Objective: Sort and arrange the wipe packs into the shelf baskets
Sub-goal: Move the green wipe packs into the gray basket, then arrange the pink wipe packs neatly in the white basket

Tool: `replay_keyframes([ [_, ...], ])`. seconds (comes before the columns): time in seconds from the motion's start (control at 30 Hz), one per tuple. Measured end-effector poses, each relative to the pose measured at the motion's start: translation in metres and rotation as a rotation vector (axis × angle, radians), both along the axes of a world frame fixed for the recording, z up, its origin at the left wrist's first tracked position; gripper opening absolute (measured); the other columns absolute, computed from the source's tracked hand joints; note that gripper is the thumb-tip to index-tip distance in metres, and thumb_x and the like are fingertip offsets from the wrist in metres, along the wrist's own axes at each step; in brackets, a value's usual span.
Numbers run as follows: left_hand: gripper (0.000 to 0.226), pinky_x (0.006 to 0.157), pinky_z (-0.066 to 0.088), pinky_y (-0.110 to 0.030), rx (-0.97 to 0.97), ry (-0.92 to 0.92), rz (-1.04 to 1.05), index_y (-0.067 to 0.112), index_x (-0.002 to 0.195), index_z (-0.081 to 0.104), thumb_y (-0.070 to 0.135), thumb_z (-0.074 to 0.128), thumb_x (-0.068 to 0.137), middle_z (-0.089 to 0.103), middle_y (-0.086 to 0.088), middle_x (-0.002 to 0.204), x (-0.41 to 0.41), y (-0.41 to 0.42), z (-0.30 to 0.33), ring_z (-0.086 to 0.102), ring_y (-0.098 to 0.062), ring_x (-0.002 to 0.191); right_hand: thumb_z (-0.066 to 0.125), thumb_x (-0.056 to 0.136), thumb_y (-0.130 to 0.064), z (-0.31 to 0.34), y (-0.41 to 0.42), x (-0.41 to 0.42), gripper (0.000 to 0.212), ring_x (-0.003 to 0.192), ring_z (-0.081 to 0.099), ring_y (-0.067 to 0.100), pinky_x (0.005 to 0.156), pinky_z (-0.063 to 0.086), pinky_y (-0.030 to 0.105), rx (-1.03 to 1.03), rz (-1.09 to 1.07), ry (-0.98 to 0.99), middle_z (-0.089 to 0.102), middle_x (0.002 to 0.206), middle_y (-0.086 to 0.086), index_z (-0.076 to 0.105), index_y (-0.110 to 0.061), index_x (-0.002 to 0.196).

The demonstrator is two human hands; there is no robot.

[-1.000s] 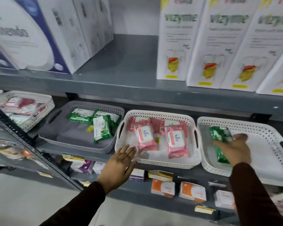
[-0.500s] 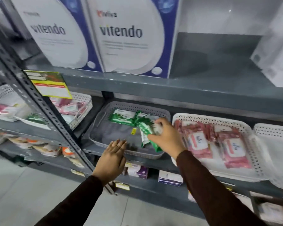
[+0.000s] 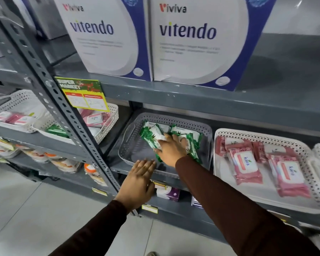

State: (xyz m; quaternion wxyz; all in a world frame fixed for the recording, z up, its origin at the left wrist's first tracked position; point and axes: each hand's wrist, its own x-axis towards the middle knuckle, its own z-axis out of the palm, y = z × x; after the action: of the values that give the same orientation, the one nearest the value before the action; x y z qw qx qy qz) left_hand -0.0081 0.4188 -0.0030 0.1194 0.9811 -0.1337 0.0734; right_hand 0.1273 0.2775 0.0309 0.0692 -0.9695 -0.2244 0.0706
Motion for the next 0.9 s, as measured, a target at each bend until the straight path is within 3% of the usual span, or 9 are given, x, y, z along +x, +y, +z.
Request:
replay_keyframes([
  [0.07, 0.057, 0.116, 0.021, -0.041, -0.022, -0.016, 0.001, 0.007, 0.137, 0.053, 0.027, 0.041, 0.085, 0.056, -0.012, 0.138, 0.001, -0.006, -0.003, 0.048, -0.031, 0.131, 0.04, 0.097, -0.051, 0.006, -0.014, -0.011, 0.05, 0.145, 0.02, 0.034, 0.109, 0.018, 0.058, 0.067, -0.008, -0.021, 0.024, 0.162, 0.008, 0.05, -0.026, 0.139],
  [0.17, 0.047, 0.108, 0.032, -0.034, -0.101, -0.033, -0.033, 0.006, 0.123, 0.065, 0.026, 0.043, 0.086, 0.067, -0.01, 0.123, 0.006, -0.035, 0.002, 0.059, -0.029, 0.114, 0.046, 0.096, -0.047, 0.011, -0.067, -0.031, 0.044, 0.14, 0.032, 0.028, 0.106, 0.02, 0.044, 0.298, -0.16, -0.134, 0.041, 0.154, 0.002, 0.055, -0.029, 0.135],
  [0.3, 0.04, 0.088, 0.044, -0.03, -0.202, -0.068, -0.095, 0.008, 0.113, 0.069, 0.025, 0.045, 0.086, 0.071, -0.009, 0.112, 0.025, -0.09, 0.021, 0.064, -0.028, 0.099, 0.055, 0.088, -0.037, 0.004, -0.171, -0.054, 0.028, 0.105, 0.061, 0.028, 0.089, 0.042, 0.038, 0.478, -0.477, -0.342, 0.072, 0.112, 0.002, 0.07, -0.028, 0.11],
  [0.4, 0.03, 0.076, 0.054, -0.032, -0.212, -0.112, -0.199, 0.01, 0.11, 0.072, 0.01, 0.062, 0.082, 0.072, -0.008, 0.109, 0.051, -0.151, 0.036, 0.068, -0.028, 0.095, 0.064, 0.082, -0.028, -0.002, -0.258, -0.065, 0.026, 0.093, 0.067, 0.033, 0.081, 0.053, 0.044, 0.466, -0.784, -0.281, 0.074, 0.1, 0.009, 0.069, -0.02, 0.106],
  [0.5, 0.055, 0.09, 0.054, -0.044, -0.064, -0.141, -0.403, 0.007, 0.117, 0.068, -0.011, 0.064, 0.066, 0.066, -0.013, 0.123, 0.088, -0.214, 0.041, 0.062, -0.031, 0.112, 0.064, 0.076, -0.049, -0.002, -0.324, -0.068, 0.045, 0.078, 0.07, 0.031, 0.072, 0.057, 0.039, 0.437, -0.936, -0.177, 0.072, 0.093, 0.012, 0.057, -0.02, 0.109],
  [0.6, 0.074, 0.115, 0.022, -0.058, 0.215, -0.079, -0.454, 0.019, 0.143, 0.045, -0.011, 0.053, 0.076, 0.028, -0.009, 0.158, 0.115, -0.255, 0.045, 0.022, -0.034, 0.145, 0.07, 0.077, -0.05, 0.0, -0.345, -0.059, 0.046, 0.057, 0.062, 0.021, 0.058, 0.049, 0.024, 0.395, -0.96, -0.027, 0.068, 0.08, 0.008, 0.053, -0.014, 0.1],
  [0.7, 0.078, 0.117, 0.003, -0.05, 0.421, 0.013, -0.49, 0.03, 0.15, 0.031, -0.011, 0.045, 0.086, 0.013, 0.0, 0.163, 0.129, -0.28, 0.051, 0.002, -0.029, 0.149, 0.067, 0.069, -0.064, -0.015, -0.361, -0.048, 0.063, 0.07, 0.07, 0.025, 0.07, 0.06, 0.037, 0.361, -0.897, 0.01, 0.073, 0.085, 0.006, 0.054, -0.015, 0.107],
  [0.8, 0.079, 0.117, 0.006, -0.053, 0.433, 0.119, -0.518, 0.032, 0.152, 0.027, -0.01, 0.05, 0.089, 0.015, 0.001, 0.163, 0.14, -0.283, 0.047, 0.004, -0.026, 0.149, 0.072, 0.072, -0.056, -0.017, -0.366, -0.045, 0.068, 0.094, 0.067, 0.032, 0.084, 0.056, 0.045, 0.307, -0.843, -0.022, 0.067, 0.108, 0.014, 0.052, -0.012, 0.12],
  [0.9, 0.073, 0.117, 0.02, -0.053, 0.372, 0.183, -0.541, 0.023, 0.151, 0.031, 0.014, 0.068, 0.089, 0.026, -0.005, 0.159, 0.141, -0.28, 0.032, 0.015, -0.029, 0.147, 0.077, 0.072, -0.05, -0.009, -0.367, -0.05, 0.072, 0.108, 0.06, 0.035, 0.092, 0.052, 0.047, 0.253, -0.781, -0.005, 0.062, 0.12, 0.015, 0.052, -0.01, 0.126],
])
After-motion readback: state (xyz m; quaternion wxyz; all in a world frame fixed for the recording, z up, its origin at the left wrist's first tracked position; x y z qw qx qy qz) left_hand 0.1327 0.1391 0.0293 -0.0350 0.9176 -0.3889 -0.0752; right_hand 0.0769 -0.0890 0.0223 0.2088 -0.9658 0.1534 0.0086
